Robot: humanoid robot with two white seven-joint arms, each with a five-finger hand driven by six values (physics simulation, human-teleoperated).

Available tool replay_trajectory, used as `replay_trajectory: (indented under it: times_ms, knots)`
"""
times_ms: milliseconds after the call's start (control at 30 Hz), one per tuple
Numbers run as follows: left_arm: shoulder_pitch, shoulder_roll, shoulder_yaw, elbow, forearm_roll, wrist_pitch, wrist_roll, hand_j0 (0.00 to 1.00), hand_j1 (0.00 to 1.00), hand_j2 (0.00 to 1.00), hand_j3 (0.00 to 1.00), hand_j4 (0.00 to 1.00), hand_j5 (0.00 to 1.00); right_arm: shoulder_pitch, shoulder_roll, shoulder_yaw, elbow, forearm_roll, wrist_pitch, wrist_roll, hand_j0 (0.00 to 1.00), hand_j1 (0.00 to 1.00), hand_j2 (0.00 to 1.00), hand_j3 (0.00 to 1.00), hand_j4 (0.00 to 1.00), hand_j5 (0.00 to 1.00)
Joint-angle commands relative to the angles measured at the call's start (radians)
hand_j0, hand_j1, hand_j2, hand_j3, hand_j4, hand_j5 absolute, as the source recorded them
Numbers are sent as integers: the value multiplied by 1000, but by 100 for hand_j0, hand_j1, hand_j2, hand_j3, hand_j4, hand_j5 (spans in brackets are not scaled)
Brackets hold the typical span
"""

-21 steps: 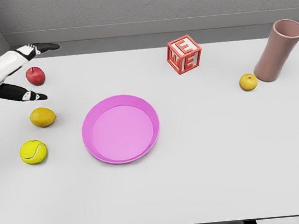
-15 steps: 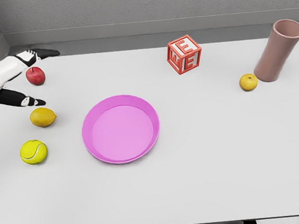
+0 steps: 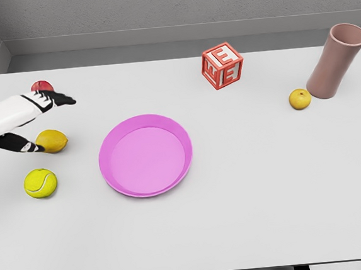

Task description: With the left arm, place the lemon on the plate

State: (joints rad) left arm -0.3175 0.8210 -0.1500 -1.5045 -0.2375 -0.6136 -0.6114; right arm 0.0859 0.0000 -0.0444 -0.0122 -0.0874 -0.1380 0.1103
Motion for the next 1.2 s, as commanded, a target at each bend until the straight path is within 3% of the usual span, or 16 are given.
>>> replay_trajectory:
  times_ms: [0,100,233,300,633,700,800,867,1067,1167]
  knots:
    - [0,-19,1,7,-85,3,0,100,100,100,100,100,100,0,0,0,0,0,0,0,100,100,100,100,100,100]
    - [0,-65,0,10,-187,3,0,100,100,100,100,100,100,0,0,0,0,0,0,0,100,100,100,100,100,100]
    - [-6,-51,0,9,-207,3,0,100,100,100,100,100,100,0,0,0,0,0,0,0,100,100,100,100,100,100]
    - [-3,-52,1,9,-269,3,0,100,100,100,100,100,100,0,0,0,0,0,0,0,100,100,100,100,100,100]
    - [0,-62,-2,40,-279,3,0,100,100,100,100,100,100,0,0,0,0,0,0,0,100,100,100,100,100,100]
    - [2,-65,-3,44,-319,18,0,100,100,100,100,100,100,0,0,0,0,0,0,0,100,100,100,100,100,100]
    - [0,-68,-7,105,-322,18,0,100,100,100,100,100,100,0,0,0,0,0,0,0,100,100,100,100,100,100]
    - [0,-68,-7,106,-322,20,0,100,100,100,100,100,100,0,0,0,0,0,0,0,100,100,100,100,100,100]
    - [-15,-129,-11,106,-324,41,0,100,100,100,100,100,100,0,0,0,0,0,0,0,100,100,100,100,100,100]
    - [-15,-129,-11,106,-379,61,0,100,100,100,100,100,100,0,0,0,0,0,0,0,100,100,100,100,100,100]
